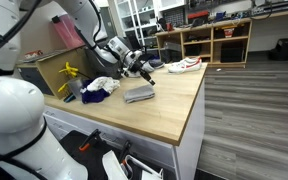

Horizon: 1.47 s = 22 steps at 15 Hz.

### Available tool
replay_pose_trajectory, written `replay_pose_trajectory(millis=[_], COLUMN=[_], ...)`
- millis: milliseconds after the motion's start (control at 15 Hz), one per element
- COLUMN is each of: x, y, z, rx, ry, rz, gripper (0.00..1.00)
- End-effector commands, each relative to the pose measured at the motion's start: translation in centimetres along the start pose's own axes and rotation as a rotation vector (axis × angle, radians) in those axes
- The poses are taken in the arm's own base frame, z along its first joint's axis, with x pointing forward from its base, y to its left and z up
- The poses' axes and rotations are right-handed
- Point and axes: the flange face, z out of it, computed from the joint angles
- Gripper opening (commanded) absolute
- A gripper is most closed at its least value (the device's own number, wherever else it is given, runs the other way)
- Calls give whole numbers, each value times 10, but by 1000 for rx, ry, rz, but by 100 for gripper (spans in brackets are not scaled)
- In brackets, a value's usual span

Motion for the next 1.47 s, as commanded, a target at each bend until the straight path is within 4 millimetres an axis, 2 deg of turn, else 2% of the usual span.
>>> replay_pose_trajectory(millis=[0,133,200,267,600,800,933,1400], x=[8,13,16,18,25,27,26,17], y=[17,19,20,21,26,29,30,30], z=[-44,-64,-73,-83,-121,-137,-144,-169], rx=[34,75,98,123,216,263,292,399], ry=[-6,-6,-7,-10,-32,-68,-101,-203], rz=[-44,-69,-80,-95,-164,-212,-245,-347], gripper=[0,0,26,27,63,87,99,100])
